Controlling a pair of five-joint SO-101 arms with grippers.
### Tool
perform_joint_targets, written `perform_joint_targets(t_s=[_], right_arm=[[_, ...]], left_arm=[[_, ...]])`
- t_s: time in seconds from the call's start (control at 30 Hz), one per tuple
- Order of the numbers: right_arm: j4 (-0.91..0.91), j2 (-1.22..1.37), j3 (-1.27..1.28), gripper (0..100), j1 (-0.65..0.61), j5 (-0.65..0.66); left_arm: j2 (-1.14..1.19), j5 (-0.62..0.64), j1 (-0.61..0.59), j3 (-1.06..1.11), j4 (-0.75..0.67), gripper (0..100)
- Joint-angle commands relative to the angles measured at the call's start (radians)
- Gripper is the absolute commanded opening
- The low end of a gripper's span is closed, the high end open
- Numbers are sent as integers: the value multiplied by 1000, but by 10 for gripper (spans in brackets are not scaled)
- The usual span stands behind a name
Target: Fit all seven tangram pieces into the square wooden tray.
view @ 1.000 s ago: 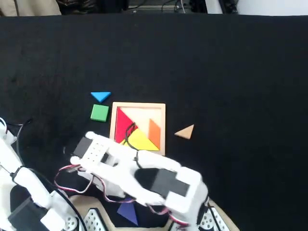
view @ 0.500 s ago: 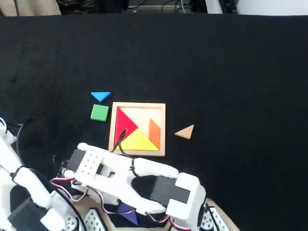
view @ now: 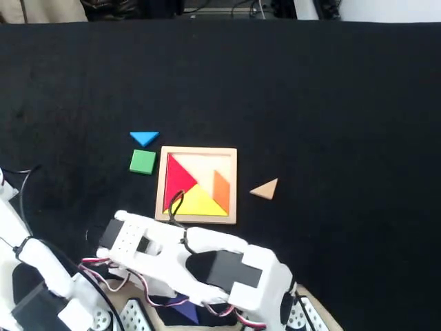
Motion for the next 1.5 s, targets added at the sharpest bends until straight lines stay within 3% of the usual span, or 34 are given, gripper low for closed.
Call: perform_joint_targets(t_s=[0.0,0.47,0.7,0.9,1.47], right_arm=[[-37,24,-31,11,54,-32],[-44,24,-171,11,293,-41],[132,-50,-209,11,144,54],[97,-208,-105,11,-21,37],[-18,-59,-13,11,-29,-29]], left_arm=[[-28,12,-2,-62,-6,37],[-28,12,-8,-53,-6,37],[-28,12,-5,-53,-6,37],[-28,9,-12,-53,-6,37],[-28,12,-2,-64,-12,36]])
